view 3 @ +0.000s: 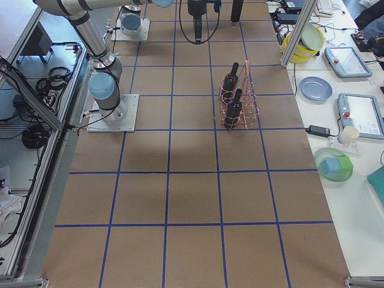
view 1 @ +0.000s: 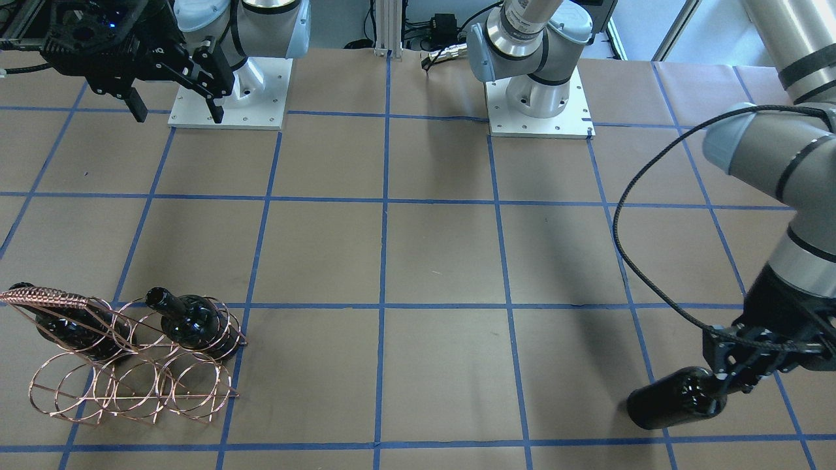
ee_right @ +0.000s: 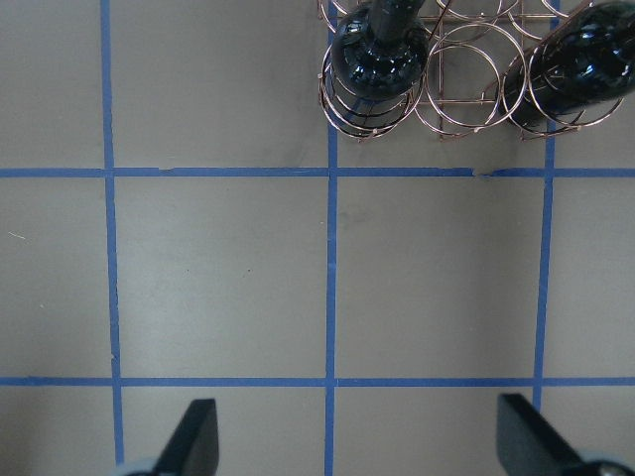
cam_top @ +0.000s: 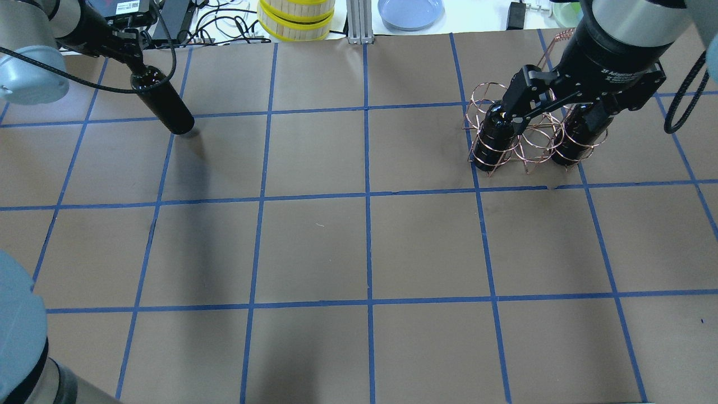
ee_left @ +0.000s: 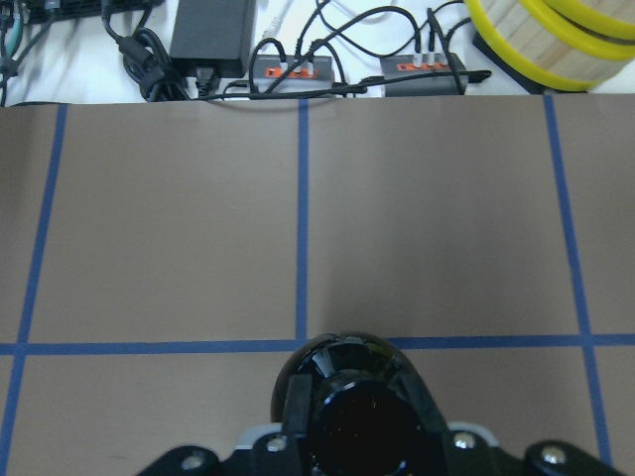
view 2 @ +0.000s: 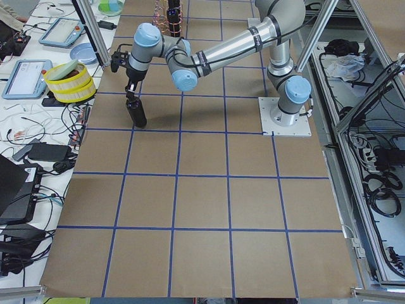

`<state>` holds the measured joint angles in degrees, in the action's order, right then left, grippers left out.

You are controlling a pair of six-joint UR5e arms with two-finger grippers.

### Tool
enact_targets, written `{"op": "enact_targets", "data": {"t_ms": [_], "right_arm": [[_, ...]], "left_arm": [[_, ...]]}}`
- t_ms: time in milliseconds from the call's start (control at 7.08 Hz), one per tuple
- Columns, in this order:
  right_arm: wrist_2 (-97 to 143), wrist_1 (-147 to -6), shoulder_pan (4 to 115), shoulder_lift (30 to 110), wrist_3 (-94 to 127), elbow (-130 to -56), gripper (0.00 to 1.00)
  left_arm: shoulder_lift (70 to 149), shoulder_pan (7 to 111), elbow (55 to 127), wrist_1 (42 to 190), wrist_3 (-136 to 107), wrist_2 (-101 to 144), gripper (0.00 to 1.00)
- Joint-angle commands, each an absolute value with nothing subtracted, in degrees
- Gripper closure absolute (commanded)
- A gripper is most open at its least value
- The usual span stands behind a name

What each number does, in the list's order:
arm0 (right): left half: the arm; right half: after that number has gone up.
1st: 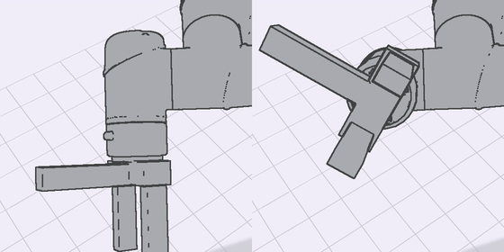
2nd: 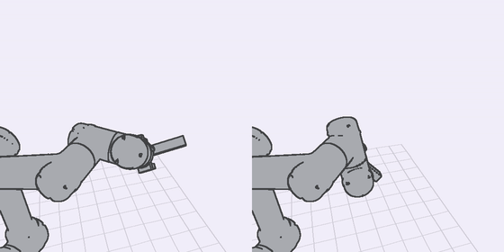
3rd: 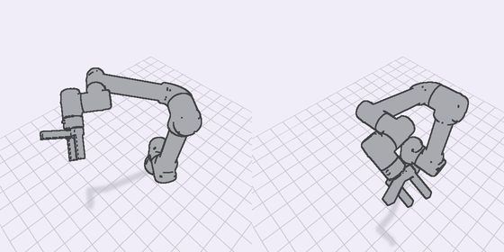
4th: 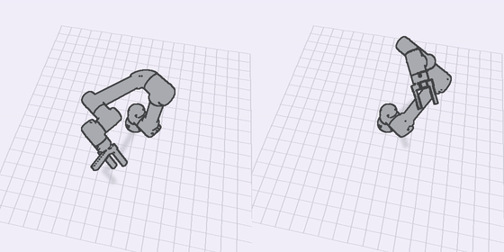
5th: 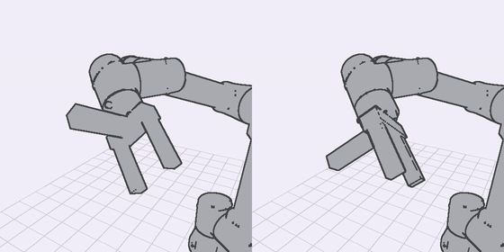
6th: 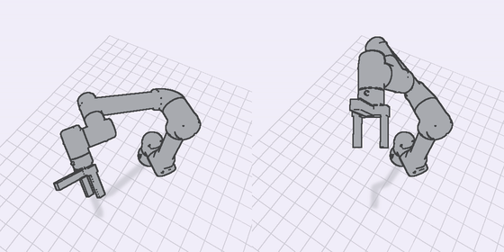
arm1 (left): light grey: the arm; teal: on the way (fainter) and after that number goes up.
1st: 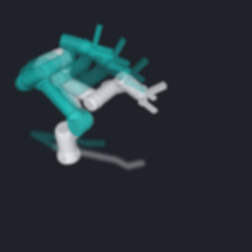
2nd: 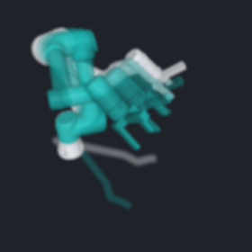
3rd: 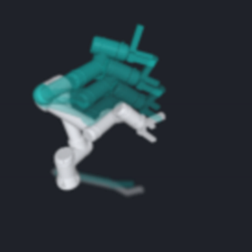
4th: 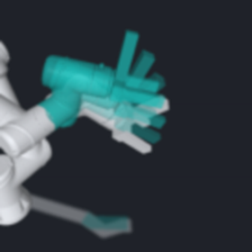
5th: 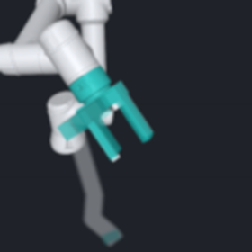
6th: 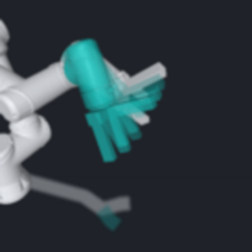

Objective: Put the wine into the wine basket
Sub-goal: 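Carry the upright bottle with the left gripper toward the table center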

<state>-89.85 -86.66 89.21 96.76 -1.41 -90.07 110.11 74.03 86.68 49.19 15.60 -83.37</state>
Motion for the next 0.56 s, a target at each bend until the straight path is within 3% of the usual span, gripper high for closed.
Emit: {"op": "enact_targets", "data": {"t_ms": [0, 424], "right_arm": [[-89.7, -86.7, 89.2, 96.8, -1.4, -90.2, 0.0], [-89.6, -86.7, 89.2, 96.7, -1.4, -90.1, 0.0]], "left_arm": [[105.4, 79.9, 90.6, 49.0, 8.5, -84.7, 1.0], [101.9, 97.8, 91.8, 48.7, -8.7, -94.2, 1.0]]}}
